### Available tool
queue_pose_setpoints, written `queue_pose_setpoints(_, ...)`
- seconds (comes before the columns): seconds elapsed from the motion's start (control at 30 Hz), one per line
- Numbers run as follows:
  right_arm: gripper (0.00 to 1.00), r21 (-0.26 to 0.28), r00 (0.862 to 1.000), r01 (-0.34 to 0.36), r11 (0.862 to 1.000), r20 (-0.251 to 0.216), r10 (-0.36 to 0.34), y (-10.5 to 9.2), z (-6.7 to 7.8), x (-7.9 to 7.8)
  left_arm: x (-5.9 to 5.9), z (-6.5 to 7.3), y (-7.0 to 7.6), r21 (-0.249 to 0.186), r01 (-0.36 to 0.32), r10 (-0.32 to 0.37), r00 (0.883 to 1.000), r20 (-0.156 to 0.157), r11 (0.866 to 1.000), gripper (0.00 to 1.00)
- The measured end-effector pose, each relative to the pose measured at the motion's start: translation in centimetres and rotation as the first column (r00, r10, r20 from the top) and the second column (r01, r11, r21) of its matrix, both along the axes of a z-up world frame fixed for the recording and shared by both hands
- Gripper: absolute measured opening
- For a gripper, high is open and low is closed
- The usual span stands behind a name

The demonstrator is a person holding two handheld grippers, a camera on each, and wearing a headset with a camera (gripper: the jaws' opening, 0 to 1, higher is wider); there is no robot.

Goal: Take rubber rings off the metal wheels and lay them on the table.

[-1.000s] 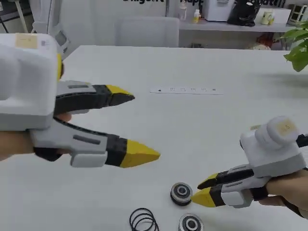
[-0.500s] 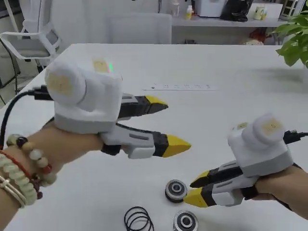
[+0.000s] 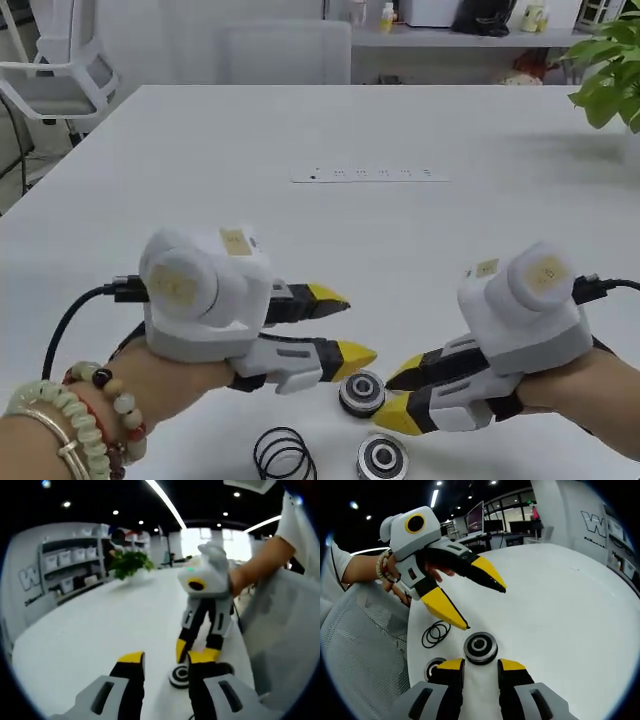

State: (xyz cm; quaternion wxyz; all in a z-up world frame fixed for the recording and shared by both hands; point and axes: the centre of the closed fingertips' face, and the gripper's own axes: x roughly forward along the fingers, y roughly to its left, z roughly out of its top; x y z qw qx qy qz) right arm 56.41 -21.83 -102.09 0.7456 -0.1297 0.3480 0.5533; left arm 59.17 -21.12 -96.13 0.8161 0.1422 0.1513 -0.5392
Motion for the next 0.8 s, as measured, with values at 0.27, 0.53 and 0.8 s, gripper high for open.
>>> queue_pose_setpoints(0.27, 0.21, -0.003, 1.000, -0.008, 1.000, 0.021, 0.008, 0.2, -0.1, 0.1, -1.5, -2.3, -0.5, 0.039, 0.048, -0.045, 0.997, -0.068, 0.998, 0.23)
queue_pose_setpoints(0.53, 0.21, -0.004, 0.999, -0.022, 1.000, 0.036, 0.022, 0.3, -0.1, 0.0, -1.6, -3.7, -0.4, 0.080, 0.044, -0.036, 0.995, -0.094, 0.996, 0.18)
queue_pose_setpoints(0.8, 0.19, -0.013, 0.998, -0.035, 0.999, 0.049, 0.036, 0.3, -0.2, -0.1, -2.0, -4.0, -0.6, 0.070, 0.031, -0.022, 0.992, -0.126, 0.997, 0.15)
